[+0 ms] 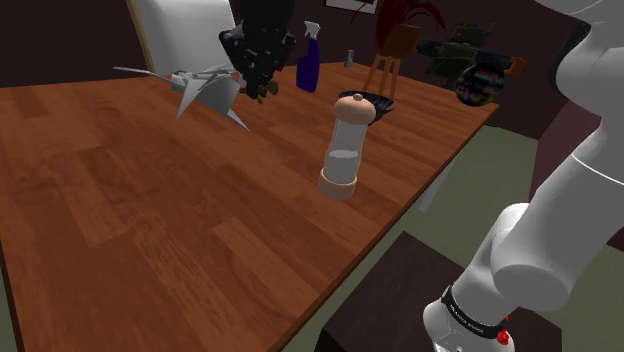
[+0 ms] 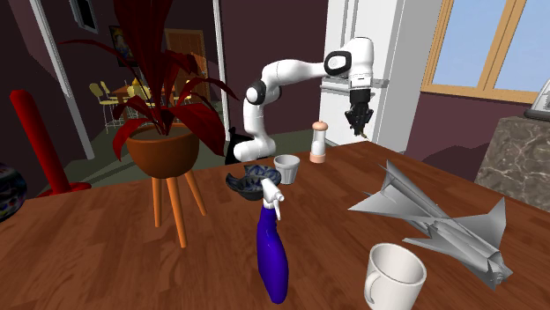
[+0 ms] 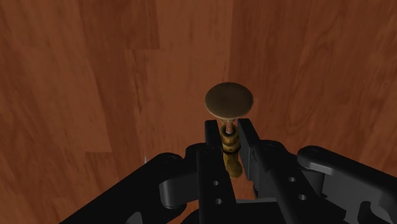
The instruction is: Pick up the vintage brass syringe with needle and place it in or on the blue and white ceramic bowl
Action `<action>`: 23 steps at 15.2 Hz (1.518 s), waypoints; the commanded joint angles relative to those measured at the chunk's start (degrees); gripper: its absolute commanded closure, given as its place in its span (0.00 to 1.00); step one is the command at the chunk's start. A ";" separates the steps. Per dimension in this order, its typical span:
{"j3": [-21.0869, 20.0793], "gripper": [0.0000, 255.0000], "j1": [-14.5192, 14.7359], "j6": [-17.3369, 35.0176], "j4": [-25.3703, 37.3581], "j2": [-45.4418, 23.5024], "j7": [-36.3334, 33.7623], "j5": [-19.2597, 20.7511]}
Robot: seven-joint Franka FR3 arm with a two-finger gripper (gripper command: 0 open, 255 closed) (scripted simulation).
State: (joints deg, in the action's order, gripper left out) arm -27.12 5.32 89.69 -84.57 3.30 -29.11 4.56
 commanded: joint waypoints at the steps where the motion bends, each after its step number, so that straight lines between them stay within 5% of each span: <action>1: 1.37 1.00 -1.06 0.20 -1.48 1.66 2.39 -1.01; 12: 12.70 1.00 -7.10 2.49 -12.16 11.33 19.69 -5.23; 23: 23.42 1.00 -12.35 3.08 -13.94 12.54 35.56 -5.37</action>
State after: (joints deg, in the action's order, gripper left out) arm -4.69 -6.53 93.05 -98.84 15.90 4.90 -0.80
